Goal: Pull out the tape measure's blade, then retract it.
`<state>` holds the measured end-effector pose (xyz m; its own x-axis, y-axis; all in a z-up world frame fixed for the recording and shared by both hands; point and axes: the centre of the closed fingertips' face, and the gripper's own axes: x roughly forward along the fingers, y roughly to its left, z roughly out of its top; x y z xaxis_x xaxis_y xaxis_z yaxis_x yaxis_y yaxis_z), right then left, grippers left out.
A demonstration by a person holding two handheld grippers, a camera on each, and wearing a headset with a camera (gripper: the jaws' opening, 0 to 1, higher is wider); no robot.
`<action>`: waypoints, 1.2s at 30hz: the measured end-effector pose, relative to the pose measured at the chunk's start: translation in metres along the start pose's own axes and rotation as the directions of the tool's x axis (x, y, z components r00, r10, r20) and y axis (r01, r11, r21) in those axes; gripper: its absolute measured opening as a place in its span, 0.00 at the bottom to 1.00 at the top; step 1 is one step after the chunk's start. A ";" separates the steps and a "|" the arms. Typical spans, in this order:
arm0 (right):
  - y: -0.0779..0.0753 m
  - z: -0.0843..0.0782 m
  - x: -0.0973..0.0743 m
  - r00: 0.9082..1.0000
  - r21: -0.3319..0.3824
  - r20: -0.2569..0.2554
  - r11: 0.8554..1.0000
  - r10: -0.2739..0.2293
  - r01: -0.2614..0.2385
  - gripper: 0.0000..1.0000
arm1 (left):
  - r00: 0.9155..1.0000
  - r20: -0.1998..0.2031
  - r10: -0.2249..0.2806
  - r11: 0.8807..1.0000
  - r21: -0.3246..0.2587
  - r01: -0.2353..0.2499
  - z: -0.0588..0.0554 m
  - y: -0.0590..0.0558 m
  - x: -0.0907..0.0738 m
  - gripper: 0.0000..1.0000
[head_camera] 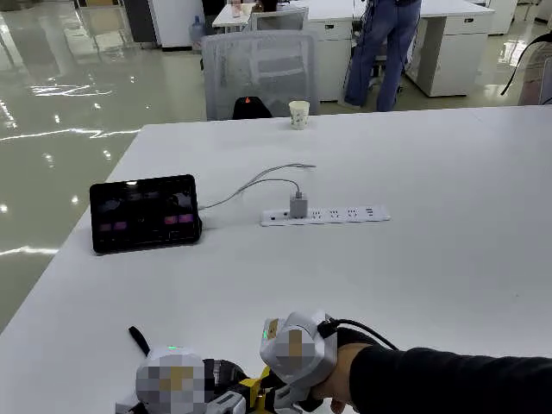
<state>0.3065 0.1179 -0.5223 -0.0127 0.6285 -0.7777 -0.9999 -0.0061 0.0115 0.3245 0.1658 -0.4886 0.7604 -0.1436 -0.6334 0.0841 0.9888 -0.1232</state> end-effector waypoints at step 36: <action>0.001 -0.035 -0.072 0.986 0.156 0.087 0.980 -0.140 0.125 0.27 | 0.979 0.019 -0.202 0.979 0.026 0.201 0.010 0.005 -0.027 0.99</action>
<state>0.3060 0.0452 -0.4880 0.1273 0.6885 -0.7140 -0.9810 0.1936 0.0118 0.3108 0.1747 -0.4649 0.7401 -0.3394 -0.5805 0.2523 0.9404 -0.2280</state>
